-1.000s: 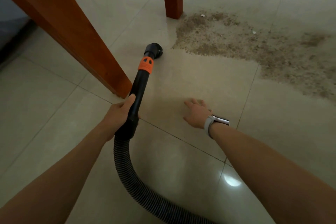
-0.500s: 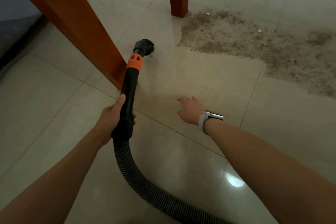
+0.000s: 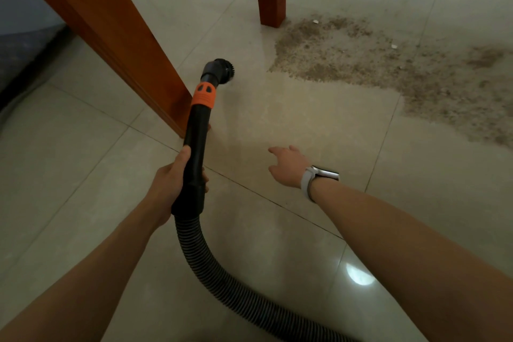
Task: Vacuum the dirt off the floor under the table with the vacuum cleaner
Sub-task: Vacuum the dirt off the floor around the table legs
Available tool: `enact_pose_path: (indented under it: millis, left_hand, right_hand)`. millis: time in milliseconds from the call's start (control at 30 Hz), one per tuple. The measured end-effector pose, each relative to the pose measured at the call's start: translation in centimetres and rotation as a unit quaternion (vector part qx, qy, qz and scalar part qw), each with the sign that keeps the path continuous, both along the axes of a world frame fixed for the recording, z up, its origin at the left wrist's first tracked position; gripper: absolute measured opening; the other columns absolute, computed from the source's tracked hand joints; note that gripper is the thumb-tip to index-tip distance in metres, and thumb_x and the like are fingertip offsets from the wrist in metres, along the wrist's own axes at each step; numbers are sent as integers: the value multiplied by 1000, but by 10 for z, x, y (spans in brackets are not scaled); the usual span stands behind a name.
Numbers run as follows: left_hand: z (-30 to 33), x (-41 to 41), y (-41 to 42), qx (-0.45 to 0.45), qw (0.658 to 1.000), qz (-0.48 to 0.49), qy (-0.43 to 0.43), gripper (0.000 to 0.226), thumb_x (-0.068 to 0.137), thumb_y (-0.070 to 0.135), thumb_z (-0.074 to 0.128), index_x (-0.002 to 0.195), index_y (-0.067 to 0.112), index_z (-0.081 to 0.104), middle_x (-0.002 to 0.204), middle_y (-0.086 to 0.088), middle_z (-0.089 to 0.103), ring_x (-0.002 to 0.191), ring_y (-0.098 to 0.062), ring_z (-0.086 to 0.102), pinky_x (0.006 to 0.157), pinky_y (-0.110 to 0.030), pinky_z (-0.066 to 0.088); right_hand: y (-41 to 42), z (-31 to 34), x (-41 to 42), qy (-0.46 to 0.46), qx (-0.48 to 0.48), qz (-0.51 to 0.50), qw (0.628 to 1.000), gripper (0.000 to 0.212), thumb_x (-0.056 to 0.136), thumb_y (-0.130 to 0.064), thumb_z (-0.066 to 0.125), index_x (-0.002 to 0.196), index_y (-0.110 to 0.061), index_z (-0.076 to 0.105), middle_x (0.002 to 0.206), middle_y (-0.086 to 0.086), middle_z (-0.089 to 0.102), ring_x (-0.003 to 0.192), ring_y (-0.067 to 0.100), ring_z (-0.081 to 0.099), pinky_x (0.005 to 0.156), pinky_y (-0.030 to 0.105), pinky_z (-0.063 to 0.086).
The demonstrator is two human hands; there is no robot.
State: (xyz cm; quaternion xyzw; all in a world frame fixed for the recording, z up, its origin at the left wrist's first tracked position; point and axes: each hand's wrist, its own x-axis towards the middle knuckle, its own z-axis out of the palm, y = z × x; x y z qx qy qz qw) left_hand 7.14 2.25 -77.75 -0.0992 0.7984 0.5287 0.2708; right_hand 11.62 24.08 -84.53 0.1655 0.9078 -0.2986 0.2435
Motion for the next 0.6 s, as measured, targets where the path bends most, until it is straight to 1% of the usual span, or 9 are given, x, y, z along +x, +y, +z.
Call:
enact_pose_path:
  millis: [100,233,400,500,600]
  left_hand:
    - [1,-1,1,-1,1000,13,2,48,96,50,39,92,9,63,78,-12,68,71,-27,65,71,-37,53]
    - [1,0,0,-26,1000,8,-14,52,95,51,41,92,6,64,77,-12,68,72,-27,66,74,-39,54]
    - [3,-1,1,-43,999,-8,-23,54,95,53,41,92,4,64,79,-14,69,73,-29,66,78,-41,54]
    - [5,-4,5,-55,998,-23,-19,57,94,54,40,91,3,65,80,-15,70,73,-29,67,77,-40,55]
    - [8,-6,15,-62,997,-39,-23,60,93,55,41,92,2,66,81,-16,71,73,-28,68,69,-35,54]
  right_hand:
    - [-1,2,-1,-5,-2,0,1000,55,97,-24,45,148,-20,26,153,3,31,145,29,14,117,45,18]
    - [-4,0,-3,1,3,15,1000,55,96,-25,45,148,-19,27,153,5,32,143,29,20,117,44,18]
    - [-2,6,0,9,6,9,1000,54,98,-25,44,148,-19,26,152,4,33,145,30,14,116,44,19]
    - [1,7,3,7,6,8,1000,54,98,-24,43,148,-19,26,152,4,33,145,28,14,116,44,20]
    - [3,8,5,5,11,11,1000,54,98,-24,43,148,-19,26,152,5,34,144,28,17,115,43,22]
